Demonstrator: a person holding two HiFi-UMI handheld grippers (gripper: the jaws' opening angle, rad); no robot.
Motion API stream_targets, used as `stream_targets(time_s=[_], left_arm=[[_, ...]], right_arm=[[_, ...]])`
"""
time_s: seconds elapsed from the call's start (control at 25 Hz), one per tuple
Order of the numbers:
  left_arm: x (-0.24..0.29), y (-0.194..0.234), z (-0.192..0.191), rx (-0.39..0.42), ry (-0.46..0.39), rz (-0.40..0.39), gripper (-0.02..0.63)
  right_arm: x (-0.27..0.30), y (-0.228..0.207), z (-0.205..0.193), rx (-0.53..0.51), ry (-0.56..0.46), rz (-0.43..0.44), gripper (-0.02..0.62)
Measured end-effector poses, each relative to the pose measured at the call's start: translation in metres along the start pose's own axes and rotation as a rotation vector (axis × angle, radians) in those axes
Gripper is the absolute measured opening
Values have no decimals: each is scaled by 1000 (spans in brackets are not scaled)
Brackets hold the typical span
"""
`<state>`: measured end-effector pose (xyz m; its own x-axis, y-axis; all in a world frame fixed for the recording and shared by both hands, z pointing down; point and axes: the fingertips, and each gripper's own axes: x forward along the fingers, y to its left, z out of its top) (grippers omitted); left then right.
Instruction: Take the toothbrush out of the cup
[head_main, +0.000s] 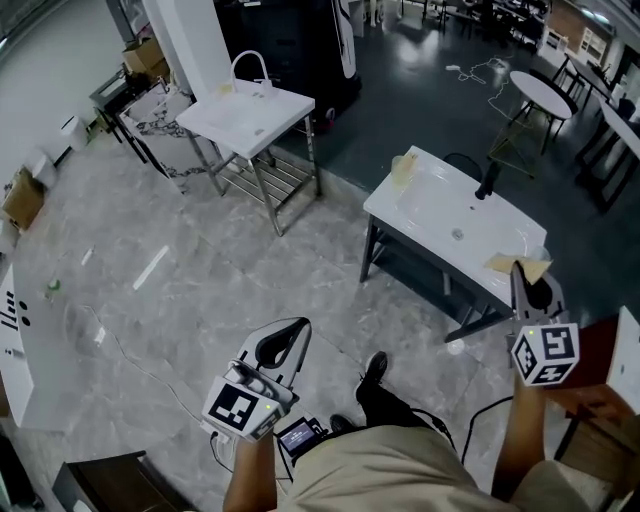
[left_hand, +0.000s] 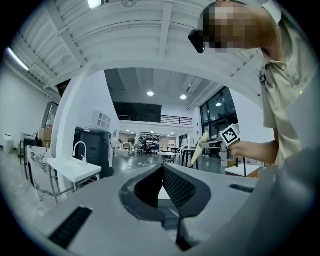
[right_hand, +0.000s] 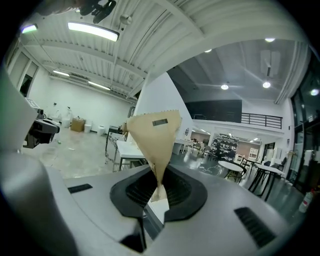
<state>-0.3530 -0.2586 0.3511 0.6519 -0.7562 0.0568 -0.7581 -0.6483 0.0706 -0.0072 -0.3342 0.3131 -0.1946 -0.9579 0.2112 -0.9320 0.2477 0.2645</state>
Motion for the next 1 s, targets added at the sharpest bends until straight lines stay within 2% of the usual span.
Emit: stream_targets(time_s=[0.16, 0.28, 0.56, 0.72, 1.0], left_arm=[[30, 23, 3, 15, 15, 9, 6], [71, 36, 4, 35, 42, -16, 6], [203, 56, 1, 62, 116, -95, 6], [278, 62, -6, 96, 112, -141, 6], [385, 84, -37, 134, 176, -206, 8]], right_arm=[[32, -15, -5, 28, -11, -7, 34], [60, -32, -9, 53, -15, -14, 34], [135, -90, -27, 123, -13, -28, 34], [170, -119, -30, 133, -24, -28, 34], [191, -137, -41, 179, 1, -47, 34]])
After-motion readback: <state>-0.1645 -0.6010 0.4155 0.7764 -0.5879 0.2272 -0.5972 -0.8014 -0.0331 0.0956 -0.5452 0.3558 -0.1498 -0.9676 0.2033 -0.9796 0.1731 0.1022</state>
